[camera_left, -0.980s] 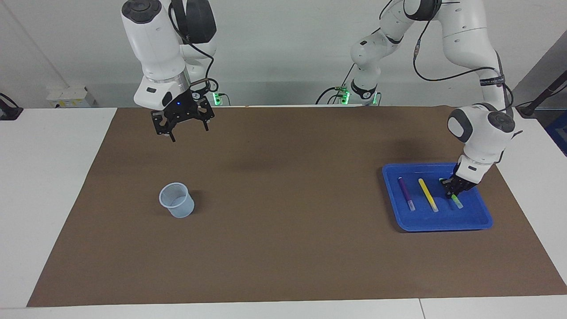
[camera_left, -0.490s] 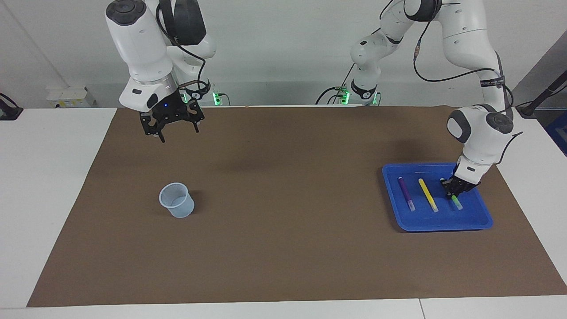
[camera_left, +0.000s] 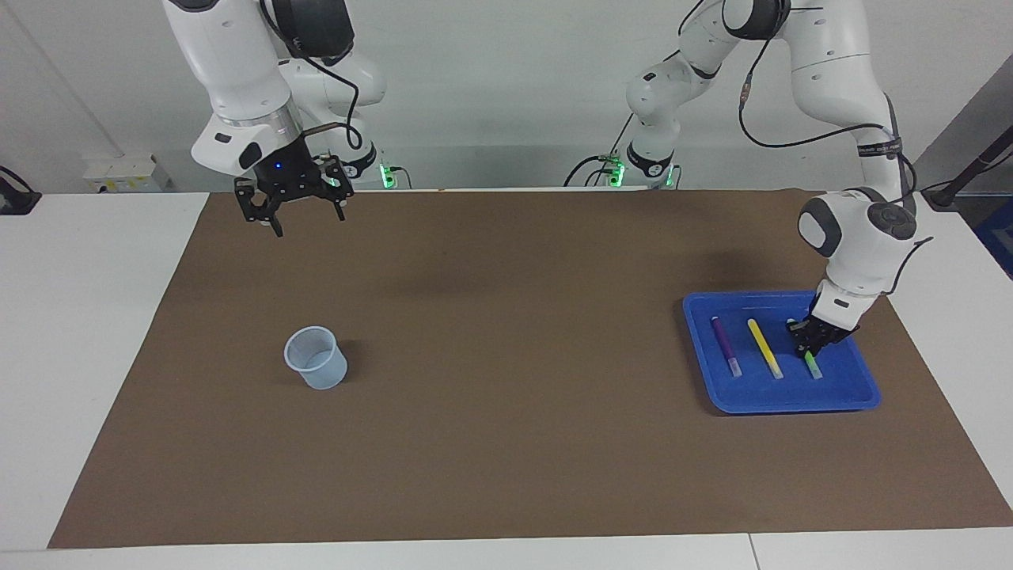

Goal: Right arm passes pens to left for tray arrangement
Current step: 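Release the green pen in the tray and withdraw both grippers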

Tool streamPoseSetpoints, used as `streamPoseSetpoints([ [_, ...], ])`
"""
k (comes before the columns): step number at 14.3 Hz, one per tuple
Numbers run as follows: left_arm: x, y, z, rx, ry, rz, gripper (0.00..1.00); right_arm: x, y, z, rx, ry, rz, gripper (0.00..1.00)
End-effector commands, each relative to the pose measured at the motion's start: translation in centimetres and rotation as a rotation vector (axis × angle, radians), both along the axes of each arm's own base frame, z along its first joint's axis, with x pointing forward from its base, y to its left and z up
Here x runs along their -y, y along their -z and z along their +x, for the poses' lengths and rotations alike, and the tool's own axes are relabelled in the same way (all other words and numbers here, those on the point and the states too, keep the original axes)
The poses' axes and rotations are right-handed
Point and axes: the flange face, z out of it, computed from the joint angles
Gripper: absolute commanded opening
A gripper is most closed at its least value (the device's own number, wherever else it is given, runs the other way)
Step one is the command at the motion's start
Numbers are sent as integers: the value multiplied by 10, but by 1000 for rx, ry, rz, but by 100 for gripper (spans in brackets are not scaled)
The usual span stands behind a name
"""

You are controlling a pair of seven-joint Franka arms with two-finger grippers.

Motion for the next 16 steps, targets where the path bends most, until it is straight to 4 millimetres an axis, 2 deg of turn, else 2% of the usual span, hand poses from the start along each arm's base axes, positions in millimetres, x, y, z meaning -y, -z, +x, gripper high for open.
streamPoseSetpoints([
  [1,-5,2,3,14,-16,3,30,-3,-1,-4,-11,9,26,100],
  [5,-6,1,4,13,-23,-3,31,-4,-2,-3,-2,9,28,100],
  [7,-8,-5,7,19,-26,-2,44,-6,-2,-4,-3,3,27,100],
  [8,-8,-5,8,19,-27,-1,48,-9,-2,-4,-2,-1,27,100],
  [11,-9,-6,8,21,-31,-3,50,-14,-3,-5,0,-20,25,100],
  [12,-9,-6,8,21,-31,-3,55,-14,-2,-5,0,-15,27,100],
  [15,-9,-10,10,28,-38,-11,59,-13,-2,-4,0,5,28,100],
  [16,-10,-17,13,27,-57,-26,82,-12,-3,-4,3,28,29,100],
])
